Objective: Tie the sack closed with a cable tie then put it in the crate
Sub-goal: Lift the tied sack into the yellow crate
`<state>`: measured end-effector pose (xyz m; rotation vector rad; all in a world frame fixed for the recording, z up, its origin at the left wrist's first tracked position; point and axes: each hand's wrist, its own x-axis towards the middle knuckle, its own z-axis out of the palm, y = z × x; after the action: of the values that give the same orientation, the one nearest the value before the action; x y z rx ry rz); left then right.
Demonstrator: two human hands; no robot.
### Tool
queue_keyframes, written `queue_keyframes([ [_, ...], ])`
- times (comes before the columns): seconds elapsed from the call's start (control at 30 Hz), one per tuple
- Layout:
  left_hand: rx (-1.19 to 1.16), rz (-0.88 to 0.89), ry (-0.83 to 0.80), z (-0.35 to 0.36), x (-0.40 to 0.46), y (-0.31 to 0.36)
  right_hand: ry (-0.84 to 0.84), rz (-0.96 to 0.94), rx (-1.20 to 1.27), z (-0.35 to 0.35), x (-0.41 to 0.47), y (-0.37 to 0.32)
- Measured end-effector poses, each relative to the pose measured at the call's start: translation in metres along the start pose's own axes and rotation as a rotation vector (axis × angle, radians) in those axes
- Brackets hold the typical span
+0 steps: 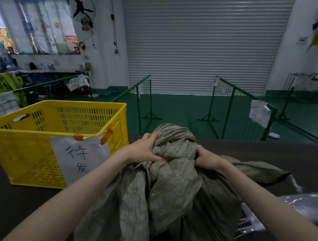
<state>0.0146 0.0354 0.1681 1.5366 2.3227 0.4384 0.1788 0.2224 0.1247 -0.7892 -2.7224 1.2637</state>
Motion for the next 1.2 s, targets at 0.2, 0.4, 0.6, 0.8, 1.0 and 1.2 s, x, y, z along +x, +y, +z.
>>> queue_keyframes([
  [0.2,0.028,0.065,0.247,0.005,0.002,-0.002,0.328,-0.069,-0.145,0.010,-0.003,-0.001],
  [0.4,-0.052,0.133,0.455,-0.003,-0.014,0.000,0.590,-0.211,-0.120,-0.004,-0.009,-0.028],
  [0.6,-0.083,0.278,0.720,-0.039,-0.025,0.004,0.873,-0.461,-0.155,-0.034,-0.016,-0.089],
  [0.8,0.013,0.372,1.060,-0.115,-0.048,0.000,1.143,-0.735,-0.341,-0.065,-0.006,-0.180],
  [1.0,0.117,0.482,1.264,-0.190,-0.091,-0.037,1.251,-0.964,-0.349,-0.062,0.010,-0.285],
  [1.2,0.200,0.467,1.368,-0.257,-0.142,-0.120,1.246,-1.123,-0.251,-0.008,0.049,-0.388],
])
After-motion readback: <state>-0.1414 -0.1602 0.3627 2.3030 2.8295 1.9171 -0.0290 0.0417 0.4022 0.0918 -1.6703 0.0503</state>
